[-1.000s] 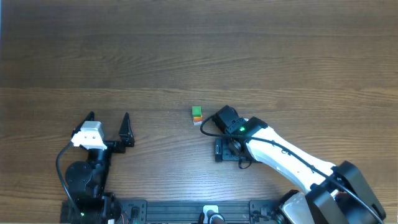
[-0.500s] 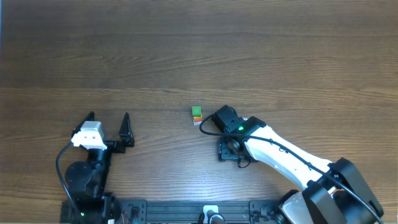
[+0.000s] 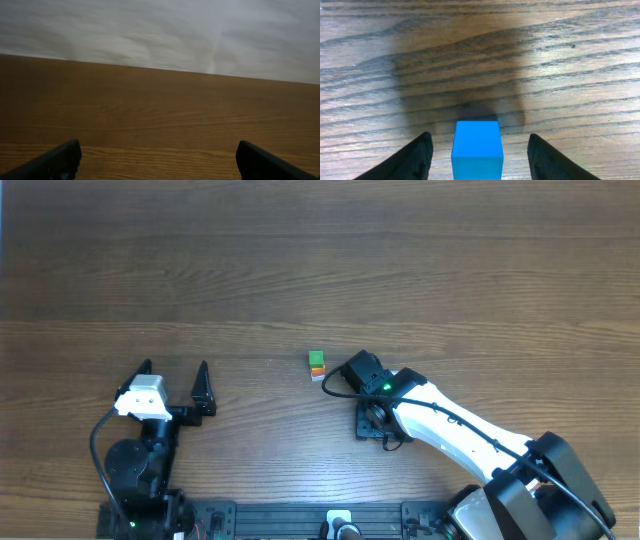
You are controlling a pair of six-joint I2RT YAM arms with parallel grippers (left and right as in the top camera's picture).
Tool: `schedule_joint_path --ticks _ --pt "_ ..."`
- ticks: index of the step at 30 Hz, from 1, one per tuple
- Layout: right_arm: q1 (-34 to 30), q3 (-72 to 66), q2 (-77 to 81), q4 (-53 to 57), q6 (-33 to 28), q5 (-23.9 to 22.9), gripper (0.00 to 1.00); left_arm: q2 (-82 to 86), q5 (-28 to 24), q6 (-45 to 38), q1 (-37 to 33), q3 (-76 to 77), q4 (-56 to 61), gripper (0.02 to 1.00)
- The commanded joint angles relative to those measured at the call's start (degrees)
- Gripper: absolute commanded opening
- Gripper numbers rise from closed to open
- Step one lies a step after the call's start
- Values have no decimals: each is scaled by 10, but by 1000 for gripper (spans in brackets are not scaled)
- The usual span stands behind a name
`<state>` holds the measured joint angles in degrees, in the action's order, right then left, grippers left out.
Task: Stack Cubes
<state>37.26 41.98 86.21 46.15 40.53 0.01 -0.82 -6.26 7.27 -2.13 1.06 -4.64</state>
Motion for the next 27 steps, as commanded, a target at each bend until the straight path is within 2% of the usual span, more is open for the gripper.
schedule_joint_path --ticks 1,18,27 --pt "-1 -5 4 -4 6 -10 555 5 -8 -9 -4 -3 1 1000" --pt "-1 -5 4 -3 6 -9 336 5 -8 -9 -4 -3 2 1000" --pt "-1 -5 4 -3 6 -9 266 5 -8 -9 -4 -3 1 1000"
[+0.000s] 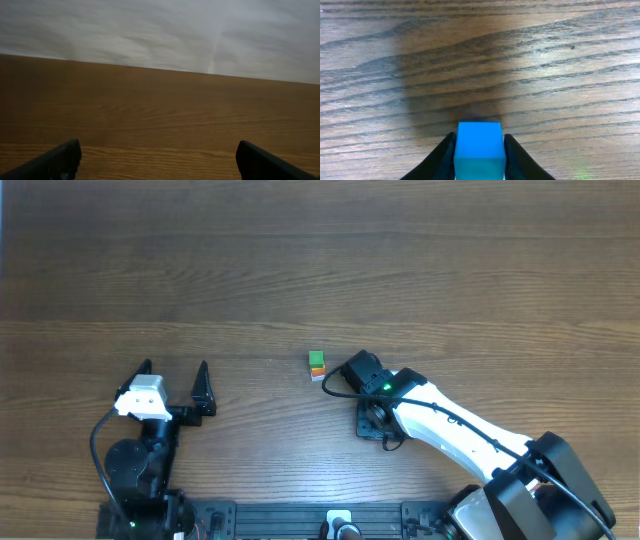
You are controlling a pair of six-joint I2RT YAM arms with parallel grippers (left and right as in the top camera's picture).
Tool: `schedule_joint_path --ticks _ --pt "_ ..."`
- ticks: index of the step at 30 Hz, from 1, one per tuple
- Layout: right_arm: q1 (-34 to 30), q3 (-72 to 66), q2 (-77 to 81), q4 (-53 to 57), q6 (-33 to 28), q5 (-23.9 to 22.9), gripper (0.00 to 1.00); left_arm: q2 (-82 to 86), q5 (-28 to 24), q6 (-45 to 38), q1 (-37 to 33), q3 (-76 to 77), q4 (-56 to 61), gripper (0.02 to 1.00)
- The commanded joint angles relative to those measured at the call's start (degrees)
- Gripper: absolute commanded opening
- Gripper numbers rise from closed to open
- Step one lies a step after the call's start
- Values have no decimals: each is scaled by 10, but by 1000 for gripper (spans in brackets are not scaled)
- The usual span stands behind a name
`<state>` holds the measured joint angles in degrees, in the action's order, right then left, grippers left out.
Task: Stack Cubes
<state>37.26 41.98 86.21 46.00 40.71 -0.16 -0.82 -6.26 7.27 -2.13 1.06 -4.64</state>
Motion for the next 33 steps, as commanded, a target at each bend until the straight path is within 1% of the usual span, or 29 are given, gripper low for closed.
schedule_joint_path --ticks 1,2,4,5,9,12,15,17,19,25,29,33 --pt "-1 -5 4 -2 4 -7 259 5 -8 -9 -4 -3 2 1000" --pt "-1 -5 4 -2 4 -7 246 5 -8 -9 -4 -3 2 1000" --pt "-1 -5 4 -2 4 -5 178 5 -8 -9 -4 -3 1 998" --pt "-1 -5 4 -2 4 -2 163 5 -8 -9 -4 -3 2 1000" --pt "-2 9 4 6 0 4 150 5 -8 -9 -4 -3 2 1000" --pt "-2 41 4 35 -8 3 143 5 -8 -9 -4 -3 2 1000" --pt "-2 101 4 83 -23 1 130 5 -8 -9 -4 -3 1 1000" --pt "-2 151 5 120 -27 -9 121 5 -8 -9 -4 -3 2 1000" --pt "-2 212 10 164 -30 -23 117 5 -8 -9 -4 -3 2 1000" --pt "-2 397 71 260 -46 -34 99 5 -8 -9 -4 -3 1 1000" --pt "0 495 135 291 -50 -33 95 5 -8 -9 -4 -3 2 996" --pt "12 546 188 292 -52 -25 91 5 -8 -9 -4 -3 1 1000"
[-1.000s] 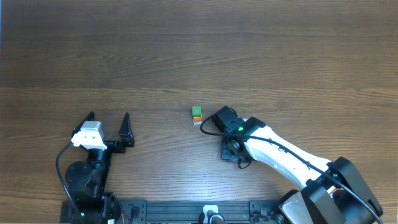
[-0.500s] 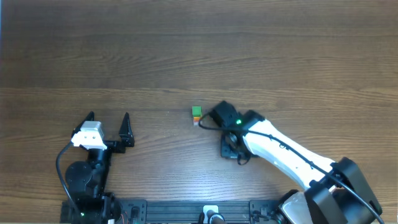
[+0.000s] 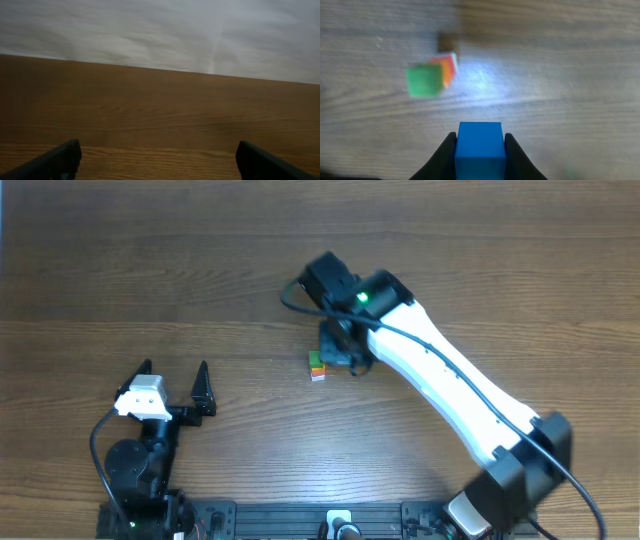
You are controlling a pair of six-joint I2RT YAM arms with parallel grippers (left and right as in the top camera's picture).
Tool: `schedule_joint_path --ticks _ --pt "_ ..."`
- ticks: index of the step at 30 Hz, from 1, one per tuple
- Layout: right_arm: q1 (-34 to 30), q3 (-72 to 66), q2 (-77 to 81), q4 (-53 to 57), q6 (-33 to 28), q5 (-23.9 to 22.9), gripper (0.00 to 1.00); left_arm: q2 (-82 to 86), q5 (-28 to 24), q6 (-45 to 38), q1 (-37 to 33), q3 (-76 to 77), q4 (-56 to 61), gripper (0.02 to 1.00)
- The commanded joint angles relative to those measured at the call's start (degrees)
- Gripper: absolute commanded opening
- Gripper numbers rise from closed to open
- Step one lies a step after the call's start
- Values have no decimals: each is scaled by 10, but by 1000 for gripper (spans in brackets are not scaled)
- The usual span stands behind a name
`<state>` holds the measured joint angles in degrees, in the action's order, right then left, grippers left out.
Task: Stack Cubes
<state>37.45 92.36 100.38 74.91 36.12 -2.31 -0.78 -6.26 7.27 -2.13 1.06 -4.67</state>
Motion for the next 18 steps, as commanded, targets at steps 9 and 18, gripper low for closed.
schedule_joint_path --ticks 9,18 --pt "25 82 109 -10 -6 5 77 4 -8 -9 -4 -3 2 1000" --pt "35 82 113 -20 -4 5 62 4 -8 -9 -4 -3 2 1000"
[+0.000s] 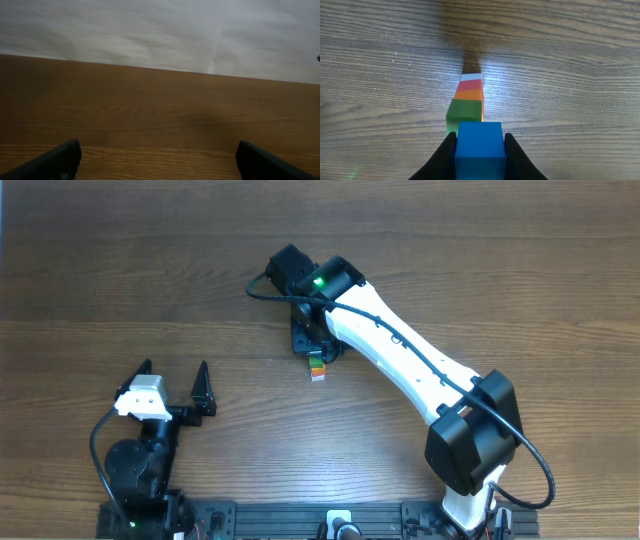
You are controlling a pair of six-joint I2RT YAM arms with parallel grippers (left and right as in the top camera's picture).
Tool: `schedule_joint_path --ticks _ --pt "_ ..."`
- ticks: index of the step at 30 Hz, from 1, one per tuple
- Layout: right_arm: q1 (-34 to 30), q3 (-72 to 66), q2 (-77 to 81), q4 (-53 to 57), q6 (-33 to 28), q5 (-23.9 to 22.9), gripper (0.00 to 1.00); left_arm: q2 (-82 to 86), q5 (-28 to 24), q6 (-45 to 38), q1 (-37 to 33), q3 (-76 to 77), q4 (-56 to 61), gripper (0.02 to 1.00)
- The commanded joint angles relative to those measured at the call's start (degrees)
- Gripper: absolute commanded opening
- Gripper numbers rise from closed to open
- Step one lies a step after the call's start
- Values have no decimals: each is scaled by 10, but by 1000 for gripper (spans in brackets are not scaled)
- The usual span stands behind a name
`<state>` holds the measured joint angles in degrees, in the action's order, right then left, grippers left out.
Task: Stack Cubes
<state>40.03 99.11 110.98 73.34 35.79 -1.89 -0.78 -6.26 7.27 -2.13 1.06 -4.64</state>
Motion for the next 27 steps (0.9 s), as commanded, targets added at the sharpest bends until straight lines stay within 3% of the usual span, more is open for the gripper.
schedule_joint_path --ticks 1,27 --pt "10 14 7 -6 -1 2 60 4 -8 -9 -4 -3 2 1000" --pt "16 14 23 -7 2 1 53 4 -8 -9 -4 -3 1 1000"
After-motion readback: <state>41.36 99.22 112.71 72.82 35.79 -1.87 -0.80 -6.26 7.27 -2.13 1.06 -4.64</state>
